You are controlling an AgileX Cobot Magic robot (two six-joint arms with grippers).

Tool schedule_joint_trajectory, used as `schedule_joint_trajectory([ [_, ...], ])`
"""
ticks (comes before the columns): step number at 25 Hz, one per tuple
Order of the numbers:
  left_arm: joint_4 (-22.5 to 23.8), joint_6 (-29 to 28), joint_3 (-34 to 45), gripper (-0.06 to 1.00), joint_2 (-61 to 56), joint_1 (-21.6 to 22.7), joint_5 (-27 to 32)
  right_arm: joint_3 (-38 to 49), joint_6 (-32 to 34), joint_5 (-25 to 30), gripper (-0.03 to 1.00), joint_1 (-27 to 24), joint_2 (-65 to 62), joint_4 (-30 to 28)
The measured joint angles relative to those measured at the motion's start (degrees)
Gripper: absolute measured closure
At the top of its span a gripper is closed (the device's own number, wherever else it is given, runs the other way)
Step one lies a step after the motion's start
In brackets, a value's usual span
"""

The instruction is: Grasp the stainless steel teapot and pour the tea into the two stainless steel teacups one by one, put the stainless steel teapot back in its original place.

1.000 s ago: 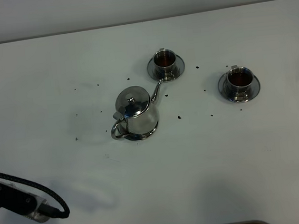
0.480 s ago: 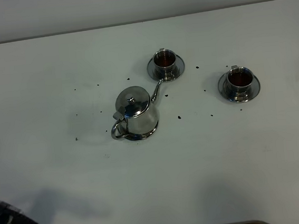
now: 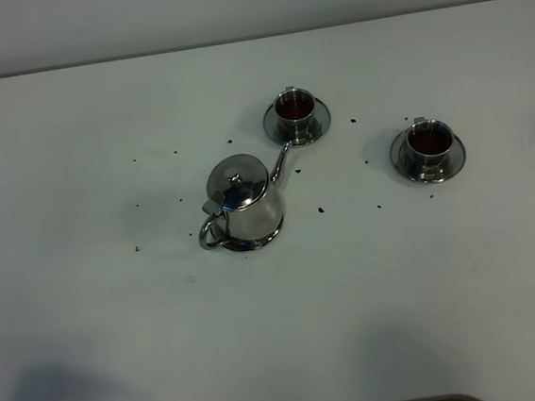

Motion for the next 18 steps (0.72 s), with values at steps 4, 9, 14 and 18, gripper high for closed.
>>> schedule_joint_trajectory([
  [4,0.00,0.00,0.00,0.59,-2.17,7.80,0.06,0.00,0.00,0.00,0.72,0.00,0.00,0.00],
  [9,0.00,0.00,0.00,0.59,-2.88,12.84,0.06,0.00,0.00,0.00,0.72,0.00,0.00,0.00],
  [14,0.00,0.00,0.00,0.59,-2.88,13.75,0.06,0.00,0.00,0.00,0.72,0.00,0.00,0.00],
  [18,0.00,0.00,0.00,0.59,-2.88,14.00,0.06,0.00,0.00,0.00,0.72,0.00,0.00,0.00],
])
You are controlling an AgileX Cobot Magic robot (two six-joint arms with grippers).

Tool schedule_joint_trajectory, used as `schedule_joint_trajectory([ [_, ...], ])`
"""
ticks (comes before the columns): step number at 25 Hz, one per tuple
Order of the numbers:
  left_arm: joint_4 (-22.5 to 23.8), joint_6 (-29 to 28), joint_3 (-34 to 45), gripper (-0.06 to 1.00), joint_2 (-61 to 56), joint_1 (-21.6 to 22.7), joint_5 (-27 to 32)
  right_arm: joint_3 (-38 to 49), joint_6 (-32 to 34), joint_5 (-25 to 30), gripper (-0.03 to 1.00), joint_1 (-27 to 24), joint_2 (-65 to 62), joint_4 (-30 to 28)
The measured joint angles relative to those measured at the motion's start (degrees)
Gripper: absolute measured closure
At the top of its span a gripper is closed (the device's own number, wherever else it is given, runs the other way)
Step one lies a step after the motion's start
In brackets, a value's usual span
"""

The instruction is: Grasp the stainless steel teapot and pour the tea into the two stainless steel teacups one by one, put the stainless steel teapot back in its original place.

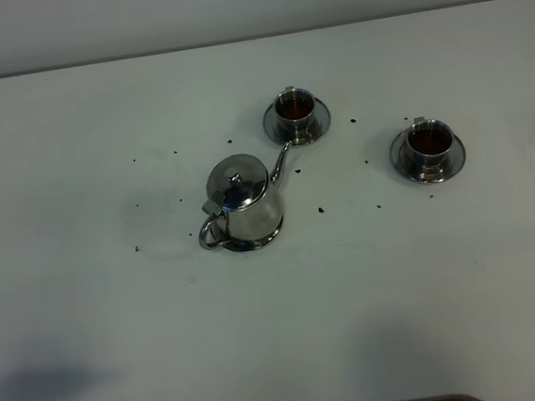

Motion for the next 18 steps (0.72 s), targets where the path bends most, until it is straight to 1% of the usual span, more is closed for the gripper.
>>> schedule_joint_trajectory([
  [9,0.05,0.00,0.00,0.59,-0.54,0.05,0.00,0.00,0.00,0.00,0.72,0.00,0.00,0.00],
  [18,0.05,0.00,0.05,0.59,-9.05,0.25,0.00,0.00,0.00,0.00,0.72,-0.64,0.00,0.00],
])
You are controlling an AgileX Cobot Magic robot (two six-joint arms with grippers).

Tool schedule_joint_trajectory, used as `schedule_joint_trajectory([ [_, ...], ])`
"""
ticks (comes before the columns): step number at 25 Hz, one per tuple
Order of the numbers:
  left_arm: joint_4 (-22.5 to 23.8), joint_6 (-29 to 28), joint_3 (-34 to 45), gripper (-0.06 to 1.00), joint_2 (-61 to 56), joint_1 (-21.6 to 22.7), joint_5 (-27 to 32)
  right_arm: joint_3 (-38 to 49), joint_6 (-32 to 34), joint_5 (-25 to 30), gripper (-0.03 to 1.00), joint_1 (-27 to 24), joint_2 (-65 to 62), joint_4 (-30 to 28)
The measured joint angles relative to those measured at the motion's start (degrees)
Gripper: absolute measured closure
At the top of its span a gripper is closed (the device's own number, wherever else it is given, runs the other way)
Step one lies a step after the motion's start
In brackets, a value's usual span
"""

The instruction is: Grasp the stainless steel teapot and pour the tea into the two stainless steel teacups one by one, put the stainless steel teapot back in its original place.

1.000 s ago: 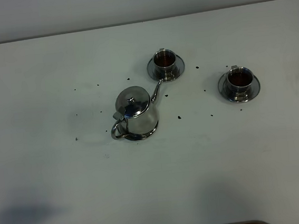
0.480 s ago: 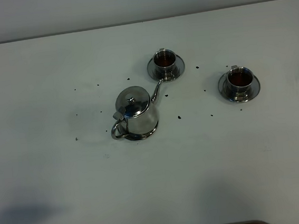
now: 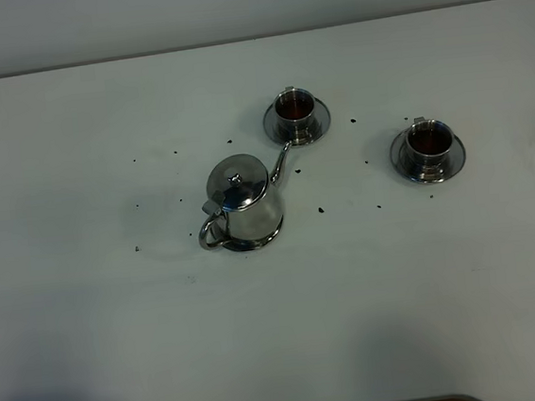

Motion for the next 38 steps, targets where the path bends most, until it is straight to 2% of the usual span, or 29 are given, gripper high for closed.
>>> schedule_joint_trajectory([
  [8,0.05,0.00,0.00,0.59,-2.54,4.79,0.00,0.00,0.00,0.00,0.72,0.00,0.00,0.00],
  [16,0.05,0.00,0.00,0.59,-2.54,4.37,0.00,0.00,0.00,0.00,0.72,0.00,0.00,0.00],
  [22,0.05,0.00,0.00,0.59,-2.54,0.34,0.00,0.00,0.00,0.00,0.72,0.00,0.00,0.00],
  [38,0.05,0.00,0.00,0.59,-2.54,0.03,0.00,0.00,0.00,0.00,0.72,0.00,0.00,0.05],
])
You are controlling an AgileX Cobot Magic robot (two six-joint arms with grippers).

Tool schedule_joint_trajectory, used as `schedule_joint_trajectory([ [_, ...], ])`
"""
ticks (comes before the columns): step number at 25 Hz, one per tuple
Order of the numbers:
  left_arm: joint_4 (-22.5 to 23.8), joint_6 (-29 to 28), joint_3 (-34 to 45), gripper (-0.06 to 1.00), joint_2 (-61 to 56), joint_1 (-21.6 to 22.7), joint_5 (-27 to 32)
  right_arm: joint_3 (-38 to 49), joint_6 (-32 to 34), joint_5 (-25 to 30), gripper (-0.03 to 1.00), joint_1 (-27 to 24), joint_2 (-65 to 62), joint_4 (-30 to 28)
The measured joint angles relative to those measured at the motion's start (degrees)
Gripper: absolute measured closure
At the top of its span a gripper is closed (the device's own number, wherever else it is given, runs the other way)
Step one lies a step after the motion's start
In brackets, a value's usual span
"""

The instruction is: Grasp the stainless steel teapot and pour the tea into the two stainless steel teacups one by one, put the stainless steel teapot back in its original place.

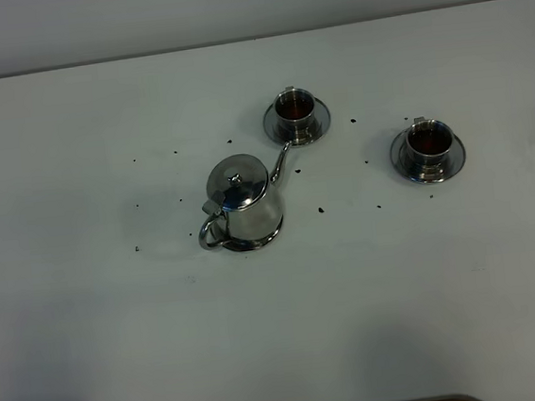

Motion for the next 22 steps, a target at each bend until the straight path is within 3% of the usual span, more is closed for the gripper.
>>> schedule_joint_trajectory([
  [22,0.00,0.00,0.00,0.59,0.00,0.00,0.00,0.00,0.00,0.00,0.72,0.00,0.00,0.00],
])
